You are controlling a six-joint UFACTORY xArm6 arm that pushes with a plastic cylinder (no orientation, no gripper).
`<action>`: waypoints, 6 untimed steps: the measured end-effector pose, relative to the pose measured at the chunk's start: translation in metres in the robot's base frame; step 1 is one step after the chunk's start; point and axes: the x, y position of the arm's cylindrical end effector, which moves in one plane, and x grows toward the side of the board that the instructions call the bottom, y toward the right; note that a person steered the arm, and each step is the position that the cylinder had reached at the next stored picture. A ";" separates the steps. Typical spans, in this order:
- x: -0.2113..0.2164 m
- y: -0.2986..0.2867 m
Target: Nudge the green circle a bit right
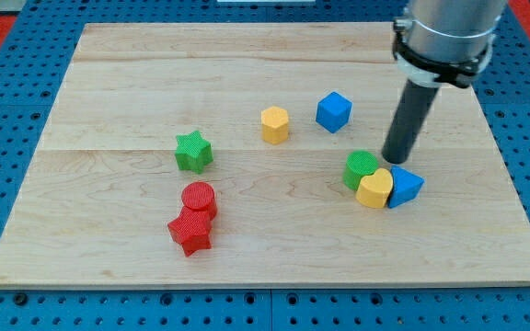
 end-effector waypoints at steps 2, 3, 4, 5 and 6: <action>-0.013 -0.044; -0.006 -0.043; -0.007 -0.019; -0.008 0.030; -0.007 0.040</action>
